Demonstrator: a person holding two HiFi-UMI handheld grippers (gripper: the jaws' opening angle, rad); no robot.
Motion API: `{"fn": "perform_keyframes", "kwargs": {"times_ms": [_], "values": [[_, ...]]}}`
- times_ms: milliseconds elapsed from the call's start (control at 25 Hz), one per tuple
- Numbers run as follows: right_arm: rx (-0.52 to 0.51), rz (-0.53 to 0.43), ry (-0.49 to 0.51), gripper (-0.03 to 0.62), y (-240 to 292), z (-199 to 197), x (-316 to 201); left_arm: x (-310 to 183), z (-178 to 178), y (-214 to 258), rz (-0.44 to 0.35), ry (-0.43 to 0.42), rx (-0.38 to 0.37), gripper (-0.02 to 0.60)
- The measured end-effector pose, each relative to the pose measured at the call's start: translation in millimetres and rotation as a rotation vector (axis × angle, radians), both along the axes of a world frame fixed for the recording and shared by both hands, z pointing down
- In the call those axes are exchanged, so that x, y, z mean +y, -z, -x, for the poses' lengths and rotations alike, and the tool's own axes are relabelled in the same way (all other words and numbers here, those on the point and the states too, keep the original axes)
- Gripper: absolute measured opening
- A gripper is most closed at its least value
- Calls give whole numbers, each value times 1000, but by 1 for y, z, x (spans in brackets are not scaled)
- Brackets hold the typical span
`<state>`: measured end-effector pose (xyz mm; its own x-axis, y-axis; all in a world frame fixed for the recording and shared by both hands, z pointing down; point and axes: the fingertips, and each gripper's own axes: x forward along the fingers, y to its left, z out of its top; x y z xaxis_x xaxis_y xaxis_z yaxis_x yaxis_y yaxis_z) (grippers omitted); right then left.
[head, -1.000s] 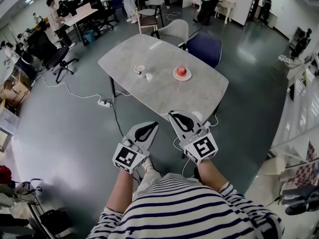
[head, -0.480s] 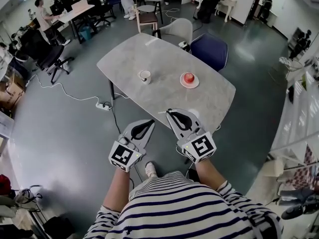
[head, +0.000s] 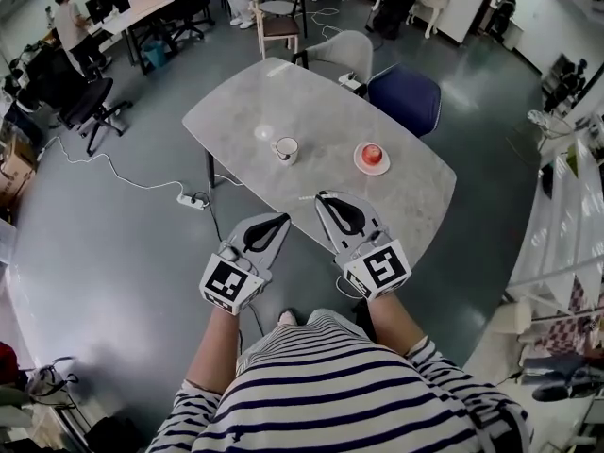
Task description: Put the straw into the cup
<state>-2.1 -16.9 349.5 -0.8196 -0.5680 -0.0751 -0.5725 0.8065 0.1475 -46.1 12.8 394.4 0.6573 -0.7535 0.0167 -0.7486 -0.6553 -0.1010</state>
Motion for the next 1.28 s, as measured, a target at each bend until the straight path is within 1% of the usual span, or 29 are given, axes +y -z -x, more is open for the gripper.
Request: {"fn": "perform_keyframes", "kwargs": {"times_ms": [160,360,680,1040,1280], "values": [[-1,5,-15,25,0,10,-18,-12,13,-7,15,-4,9,8],[-10,21,-30,23,-6,17,-48,-38,21,-13,34,-13,12,8],[-49,29,-30,25,0,36,-117,-109,38,-5,25,-27,-24,8],[-68,42,-11,23,1,33,-183,-175,31,-9,49,-16,-43,8],[-45,24,20,25,1,44,-208,-199,33,-9,25,-5,-51,8]]}}
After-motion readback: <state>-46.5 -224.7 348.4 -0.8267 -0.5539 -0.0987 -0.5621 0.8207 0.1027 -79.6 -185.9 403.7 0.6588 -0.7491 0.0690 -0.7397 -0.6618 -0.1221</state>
